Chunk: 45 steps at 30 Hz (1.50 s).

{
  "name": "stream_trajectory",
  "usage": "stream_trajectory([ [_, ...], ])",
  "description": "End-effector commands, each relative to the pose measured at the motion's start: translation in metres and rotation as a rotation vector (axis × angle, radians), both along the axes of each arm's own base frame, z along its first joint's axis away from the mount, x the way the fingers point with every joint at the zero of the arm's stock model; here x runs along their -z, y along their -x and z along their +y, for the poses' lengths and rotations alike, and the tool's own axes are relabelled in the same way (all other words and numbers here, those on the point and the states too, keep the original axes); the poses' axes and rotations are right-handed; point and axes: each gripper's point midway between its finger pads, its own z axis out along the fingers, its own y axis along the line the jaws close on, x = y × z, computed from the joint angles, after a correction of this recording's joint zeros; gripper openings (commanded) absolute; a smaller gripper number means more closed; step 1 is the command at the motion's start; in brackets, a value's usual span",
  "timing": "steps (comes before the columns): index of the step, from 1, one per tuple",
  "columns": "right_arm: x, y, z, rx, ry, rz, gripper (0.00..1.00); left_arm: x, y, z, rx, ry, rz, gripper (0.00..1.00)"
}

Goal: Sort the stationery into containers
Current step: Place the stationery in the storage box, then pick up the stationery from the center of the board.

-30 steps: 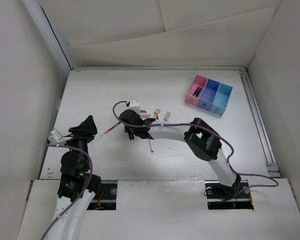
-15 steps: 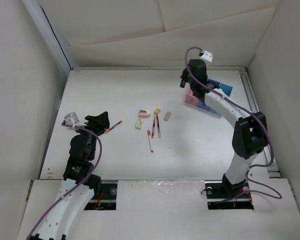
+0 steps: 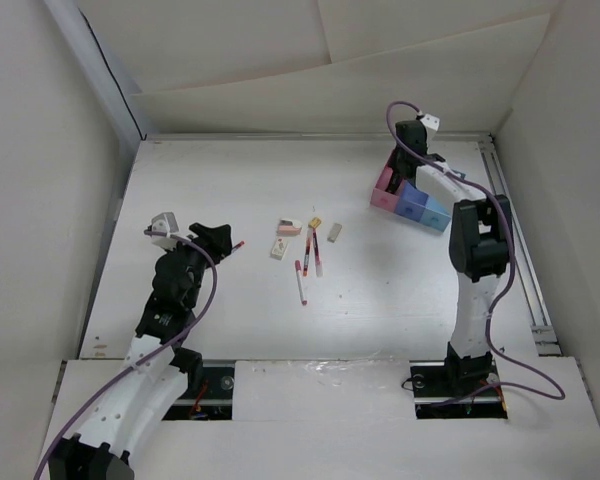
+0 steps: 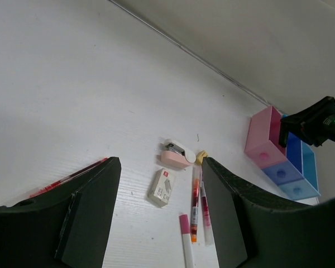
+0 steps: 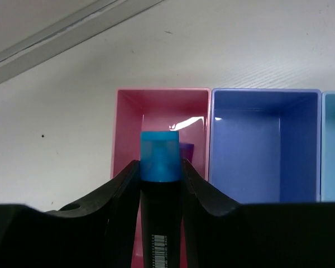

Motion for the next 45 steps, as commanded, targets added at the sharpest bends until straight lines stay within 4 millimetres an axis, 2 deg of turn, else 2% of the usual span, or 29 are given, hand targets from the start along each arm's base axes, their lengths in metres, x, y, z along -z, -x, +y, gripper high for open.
stream_trajectory([
  [1,-0.041,-0.016,0.001,-0.01,0.003,-0.085,0.37,-0.028,-0.006,-0.004,0.018,0.004,-0.077,0.57],
  [2,-0.034,-0.013,0.0,-0.011,0.006,-0.069,0.45,-0.028,-0.006,-0.004,0.018,0.004,-0.076,0.57],
  [3,-0.043,-0.01,0.0,-0.006,-0.004,-0.083,0.57,-0.028,-0.006,-0.004,0.018,0.004,-0.076,0.57],
  [5,-0.047,-0.004,-0.003,0.002,0.001,-0.085,0.7,-0.028,-0.006,-0.004,0.018,0.004,-0.076,0.57],
  [6,-0.058,-0.001,-0.003,0.002,-0.004,-0.108,0.77,-0.03,-0.006,-0.004,0.017,0.006,-0.085,0.57],
  [7,-0.067,0.0,-0.004,0.002,-0.007,-0.124,0.77,-0.03,-0.006,-0.004,0.017,0.006,-0.085,0.57],
  [9,-0.073,0.011,0.009,-0.024,-0.009,-0.128,0.77,-0.03,-0.006,-0.004,0.017,0.006,-0.085,0.57],
  [10,-0.097,0.018,0.025,-0.065,-0.001,-0.177,0.77,-0.033,-0.005,-0.004,0.017,0.009,-0.094,0.57],
  [12,-0.111,0.029,0.046,-0.112,-0.003,-0.203,0.68,-0.033,-0.005,-0.004,0.017,0.009,-0.094,0.57],
  [14,-0.117,0.048,0.075,-0.209,0.0,-0.208,0.34,-0.033,-0.005,-0.004,0.017,0.009,-0.094,0.57],
  [15,-0.116,0.062,0.112,-0.291,-0.015,-0.21,0.18,-0.033,-0.005,-0.004,0.017,0.009,-0.094,0.57],
  [17,-0.097,0.084,0.151,-0.397,-0.015,-0.17,0.01,-0.03,-0.004,-0.004,0.017,0.006,-0.085,0.57],
  [18,-0.089,0.105,0.187,-0.471,-0.024,-0.152,0.01,-0.03,-0.004,-0.004,0.017,0.006,-0.085,0.57],
  [19,-0.084,0.116,0.207,-0.523,-0.033,-0.147,0.01,-0.033,-0.003,-0.004,0.017,0.009,-0.094,0.57],
  [20,-0.069,0.129,0.224,-0.562,-0.041,-0.116,0.09,-0.033,-0.003,-0.004,0.017,0.009,-0.094,0.57],
  [21,-0.065,0.141,0.24,-0.595,-0.048,-0.106,0.17,-0.036,-0.003,-0.002,0.008,0.011,-0.104,0.57],
  [22,-0.057,0.161,0.268,-0.659,-0.045,-0.091,0.27,-0.037,-0.001,-0.001,0.008,0.012,-0.106,0.57],
  [23,-0.046,0.172,0.279,-0.688,-0.037,-0.069,0.37,-0.037,-0.001,0.0,-0.001,0.011,-0.106,0.57],
  [24,-0.036,0.181,0.293,-0.716,-0.047,-0.047,0.53,-0.04,0.0,0.001,-0.001,0.014,-0.116,0.57],
  [25,-0.027,0.197,0.308,-0.749,-0.051,-0.026,0.61,-0.04,0.0,0.001,-0.001,0.014,-0.116,0.57],
  [27,-0.008,0.209,0.322,-0.781,-0.054,0.013,0.75,-0.04,0.001,0.001,-0.001,0.014,-0.115,0.57],
  [29,0.002,0.217,0.333,-0.803,-0.06,0.033,0.78,-0.042,0.002,0.004,-0.014,0.016,-0.125,0.57],
  [30,0.003,0.221,0.341,-0.817,-0.06,0.035,0.78,-0.042,0.002,0.004,-0.014,0.016,-0.125,0.57],
  [31,0.018,0.221,0.341,-0.811,-0.053,0.062,0.78,-0.043,0.004,0.004,-0.014,0.016,-0.125,0.57],
  [33,0.024,0.223,0.346,-0.807,-0.05,0.075,0.78,-0.043,0.004,0.004,-0.014,0.016,-0.125,0.57],
  [34,0.029,0.224,0.351,-0.802,-0.048,0.079,0.74,-0.043,0.004,0.004,-0.014,0.016,-0.125,0.57],
  [37,0.035,0.222,0.355,-0.794,-0.052,0.091,0.71,-0.046,0.005,0.006,-0.023,0.019,-0.136,0.57],
  [38,0.046,0.222,0.352,-0.783,-0.031,0.113,0.71,-0.046,0.005,0.006,-0.023,0.019,-0.136,0.57],
  [45,0.063,0.216,0.367,-0.76,-0.049,0.127,0.68,-0.046,0.006,0.007,-0.023,0.019,-0.136,0.57],
])
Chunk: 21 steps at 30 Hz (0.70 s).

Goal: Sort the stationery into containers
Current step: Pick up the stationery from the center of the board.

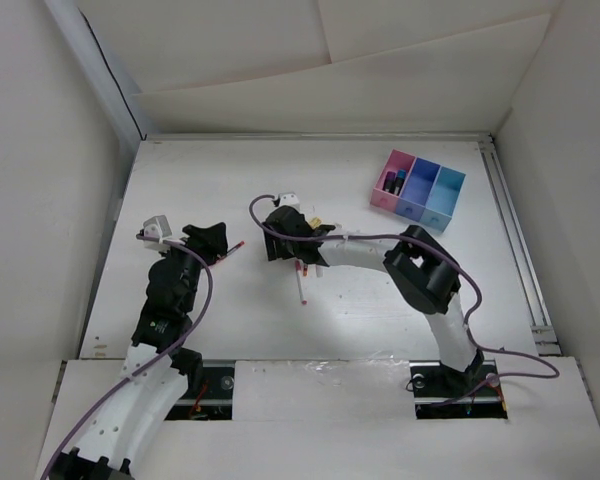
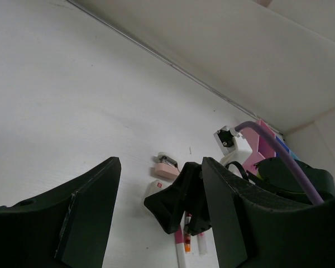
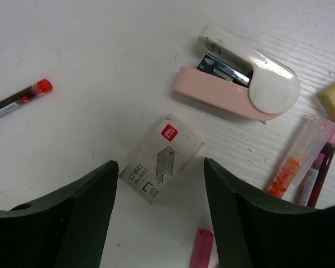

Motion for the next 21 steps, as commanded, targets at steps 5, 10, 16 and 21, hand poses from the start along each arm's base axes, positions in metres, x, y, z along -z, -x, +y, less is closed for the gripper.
stream_trajectory([
  [5,-0.012,-0.017,0.017,0.084,-0.047,-0.051,0.63,-0.028,0.0,0.001,-0.005,0.009,-0.072,0.57],
  [10,-0.004,-0.019,0.008,0.128,-0.024,-0.058,0.4,-0.031,0.003,0.004,-0.016,0.013,-0.082,0.57],
  [16,-0.017,-0.008,0.018,0.077,-0.08,-0.047,0.23,-0.042,0.01,0.013,-0.055,0.043,-0.118,0.57],
  [21,-0.072,-0.001,0.022,0.035,-0.184,-0.088,0.19,-0.042,0.013,0.015,-0.066,0.046,-0.128,0.57],
])
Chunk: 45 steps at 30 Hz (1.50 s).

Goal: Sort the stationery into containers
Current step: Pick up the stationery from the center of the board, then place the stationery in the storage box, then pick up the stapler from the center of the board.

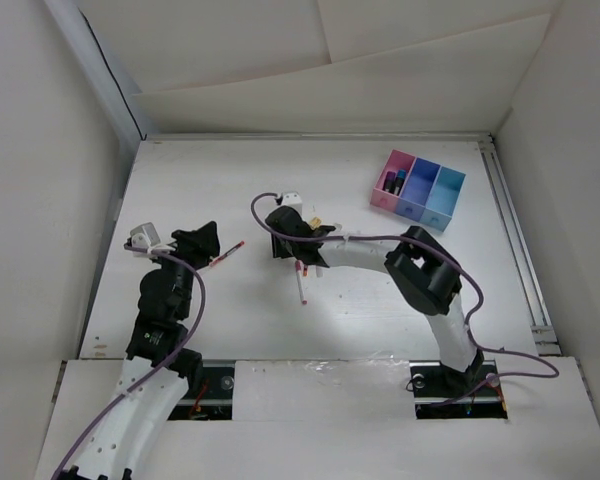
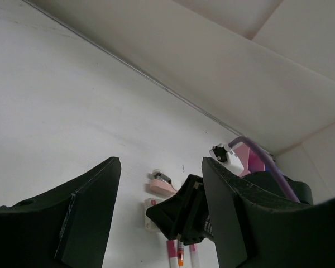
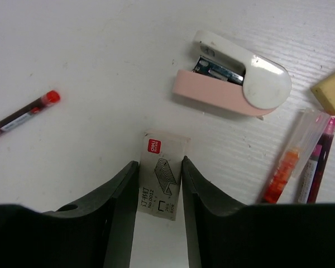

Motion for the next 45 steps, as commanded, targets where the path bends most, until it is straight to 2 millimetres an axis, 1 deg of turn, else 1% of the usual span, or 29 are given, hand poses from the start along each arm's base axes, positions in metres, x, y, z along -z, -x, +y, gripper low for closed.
stream_trajectory([
  [1,-0.084,-0.001,0.015,-0.039,-0.171,-0.091,0.19,-0.021,0.001,0.003,-0.015,0.022,-0.053,0.57],
  [2,-0.094,-0.004,0.009,-0.03,-0.188,-0.105,0.19,-0.019,0.0,0.002,-0.015,0.019,-0.045,0.57],
  [4,-0.124,-0.008,-0.007,-0.021,-0.228,-0.143,0.19,-0.016,-0.001,0.0,-0.004,0.016,-0.034,0.57],
  [5,-0.132,-0.02,-0.025,0.011,-0.229,-0.16,0.19,-0.013,-0.003,-0.002,0.007,0.012,-0.023,0.57],
  [6,-0.133,-0.027,-0.043,0.055,-0.217,-0.171,0.19,-0.01,-0.004,-0.003,0.007,0.009,-0.014,0.57],
  [7,-0.151,-0.034,-0.062,0.093,-0.221,-0.21,0.19,-0.01,-0.004,-0.003,0.007,0.009,-0.014,0.57],
  [8,-0.156,-0.056,-0.1,0.184,-0.197,-0.241,0.19,-0.01,-0.003,-0.005,0.017,0.009,-0.014,0.57],
  [10,-0.163,-0.07,-0.152,0.298,-0.16,-0.278,0.19,-0.013,-0.003,-0.006,0.027,0.011,-0.023,0.57],
  [11,-0.162,-0.078,-0.178,0.361,-0.137,-0.283,0.19,-0.013,-0.003,-0.006,0.027,0.011,-0.023,0.57],
  [12,-0.161,-0.095,-0.224,0.462,-0.118,-0.292,0.19,-0.013,-0.003,-0.006,0.027,0.011,-0.023,0.57],
  [14,-0.158,-0.107,-0.271,0.566,-0.08,-0.301,0.19,-0.015,-0.003,-0.006,0.027,0.013,-0.032,0.57],
  [15,-0.156,-0.114,-0.307,0.639,-0.064,-0.297,0.19,-0.015,-0.003,-0.008,0.036,0.013,-0.032,0.57],
  [19,-0.137,-0.124,-0.361,0.75,-0.023,-0.268,0.19,-0.01,-0.006,-0.009,0.036,0.007,-0.013,0.57],
  [21,-0.122,-0.127,-0.375,0.784,0.006,-0.243,0.19,-0.01,-0.006,-0.009,0.036,0.007,-0.013,0.57],
  [22,-0.118,-0.128,-0.388,0.809,0.014,-0.235,0.19,-0.01,-0.006,-0.009,0.036,0.007,-0.013,0.57],
  [25,-0.104,-0.13,-0.399,0.816,0.02,-0.194,0.19,-0.012,-0.006,-0.007,0.027,0.01,-0.021,0.57],
  [27,-0.107,-0.132,-0.401,0.824,0.003,-0.199,0.19,-0.012,-0.006,-0.007,0.027,0.01,-0.022,0.57],
  [29,-0.108,-0.132,-0.401,0.824,0.003,-0.199,0.27,-0.009,-0.008,-0.007,0.027,0.007,-0.011,0.57],
  [30,-0.107,-0.133,-0.399,0.813,-0.005,-0.195,0.33,-0.009,-0.008,-0.007,0.027,0.007,-0.011,0.57],
  [31,-0.107,-0.133,-0.399,0.813,-0.005,-0.195,0.47,-0.007,-0.009,-0.008,0.027,0.005,-0.002,0.57],
  [35,-0.107,-0.133,-0.397,0.799,-0.003,-0.192,0.67,-0.007,-0.009,-0.008,0.027,0.005,-0.002,0.57],
  [36,-0.107,-0.133,-0.397,0.799,-0.003,-0.192,0.69,-0.007,-0.009,-0.008,0.027,0.005,-0.002,0.57],
  [39,-0.128,-0.131,-0.396,0.786,-0.025,-0.23,0.71,-0.007,-0.009,-0.008,0.027,0.005,-0.002,0.57],
  [40,-0.131,-0.127,-0.377,0.743,-0.037,-0.232,0.71,-0.009,-0.009,-0.008,0.027,0.007,-0.011,0.57],
  [41,-0.138,-0.125,-0.368,0.714,-0.033,-0.246,0.69,-0.009,-0.009,-0.008,0.027,0.007,-0.011,0.57],
  [42,-0.155,-0.124,-0.354,0.656,-0.043,-0.285,0.61,-0.009,-0.009,-0.008,0.027,0.007,-0.011,0.57],
  [43,-0.159,-0.119,-0.321,0.557,-0.058,-0.285,0.55,-0.009,-0.009,-0.008,0.027,0.007,-0.011,0.57],
  [44,-0.16,-0.116,-0.301,0.488,-0.065,-0.286,0.48,-0.009,-0.009,-0.008,0.027,0.007,-0.011,0.57],
  [45,-0.169,-0.115,-0.279,0.397,-0.061,-0.302,0.33,-0.009,-0.009,-0.008,0.027,0.007,-0.011,0.57],
])
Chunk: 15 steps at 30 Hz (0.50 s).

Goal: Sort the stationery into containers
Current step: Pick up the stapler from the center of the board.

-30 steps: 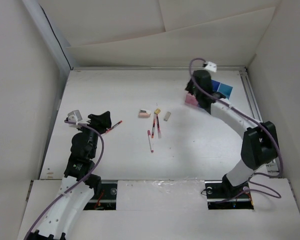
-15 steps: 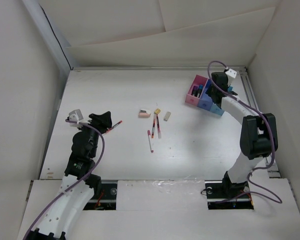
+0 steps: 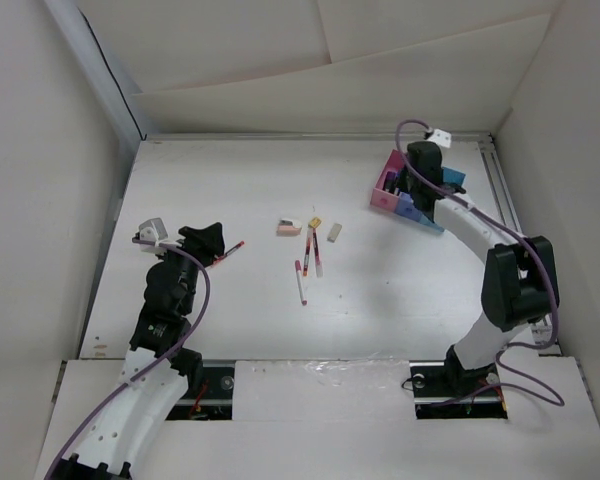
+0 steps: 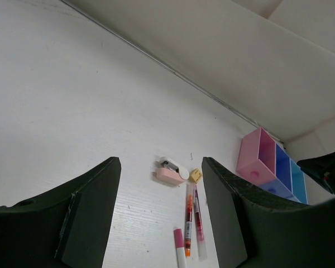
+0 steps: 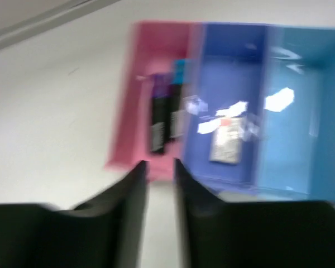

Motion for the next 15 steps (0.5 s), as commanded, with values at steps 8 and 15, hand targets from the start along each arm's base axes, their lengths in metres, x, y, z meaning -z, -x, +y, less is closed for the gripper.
stream_trajectory([
  [8,-0.016,0.052,0.245,-0.856,0.077,-0.032,0.55,-0.02,-0.002,0.0,-0.003,0.02,-0.059,0.57],
  [15,0.04,0.074,0.294,-1.094,0.272,0.121,1.0,-0.02,-0.002,0.0,-0.003,0.02,-0.059,0.57],
])
